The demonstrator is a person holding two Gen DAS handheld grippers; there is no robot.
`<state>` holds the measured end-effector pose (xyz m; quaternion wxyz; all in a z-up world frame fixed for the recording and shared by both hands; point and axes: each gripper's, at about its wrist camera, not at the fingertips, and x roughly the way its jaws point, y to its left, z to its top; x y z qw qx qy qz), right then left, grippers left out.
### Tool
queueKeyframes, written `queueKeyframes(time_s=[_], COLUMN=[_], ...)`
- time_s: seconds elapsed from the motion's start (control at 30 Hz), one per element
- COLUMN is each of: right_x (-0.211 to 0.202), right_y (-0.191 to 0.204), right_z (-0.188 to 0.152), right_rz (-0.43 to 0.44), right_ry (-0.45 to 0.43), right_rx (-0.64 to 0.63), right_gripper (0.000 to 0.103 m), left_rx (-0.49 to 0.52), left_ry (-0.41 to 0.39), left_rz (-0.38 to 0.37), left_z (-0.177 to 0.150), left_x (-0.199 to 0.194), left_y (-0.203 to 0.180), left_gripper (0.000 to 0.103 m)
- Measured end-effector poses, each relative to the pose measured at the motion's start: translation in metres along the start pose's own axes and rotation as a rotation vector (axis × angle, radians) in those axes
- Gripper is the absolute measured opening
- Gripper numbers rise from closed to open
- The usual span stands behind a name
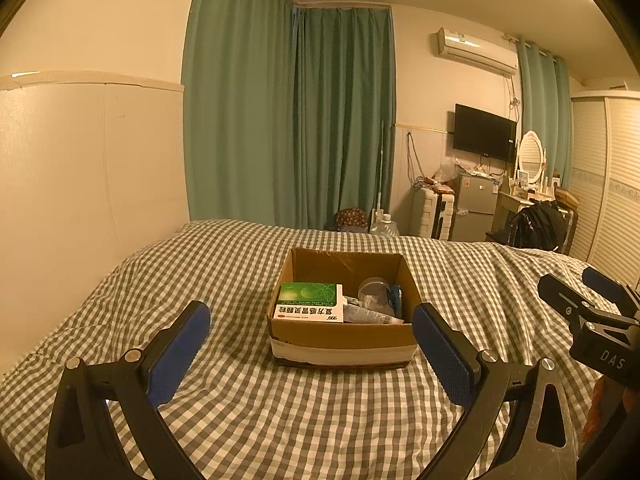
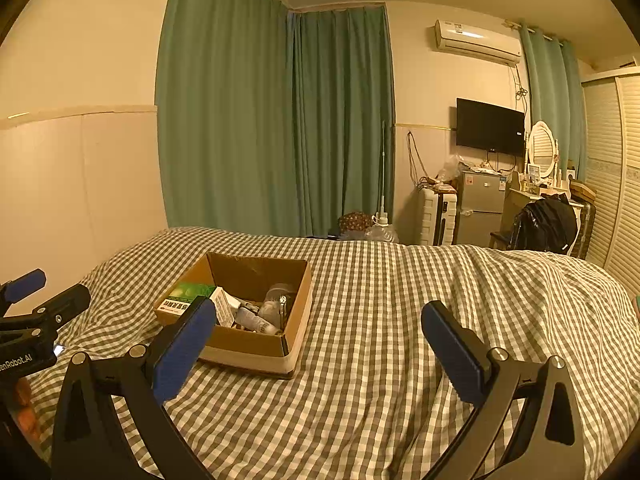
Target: Organize objects
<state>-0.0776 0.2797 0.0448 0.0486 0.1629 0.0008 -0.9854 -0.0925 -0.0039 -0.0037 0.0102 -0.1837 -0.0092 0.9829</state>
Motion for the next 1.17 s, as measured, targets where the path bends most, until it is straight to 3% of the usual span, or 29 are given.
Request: queueKeyframes(time_s=[1.17], right_x=[0.0038], right_y=[0.002], right_z=[-0.0029], right_rz=[0.002], right_ry=[0.014], right_rx=[0.001], right_gripper=[0.103], left_rx=[-0.009], left_ry=[0.0], left_rz=[0.012], left_z=[-0.0087], left_x=[-0.0005], left_y=[0.0], left_gripper=[0.103])
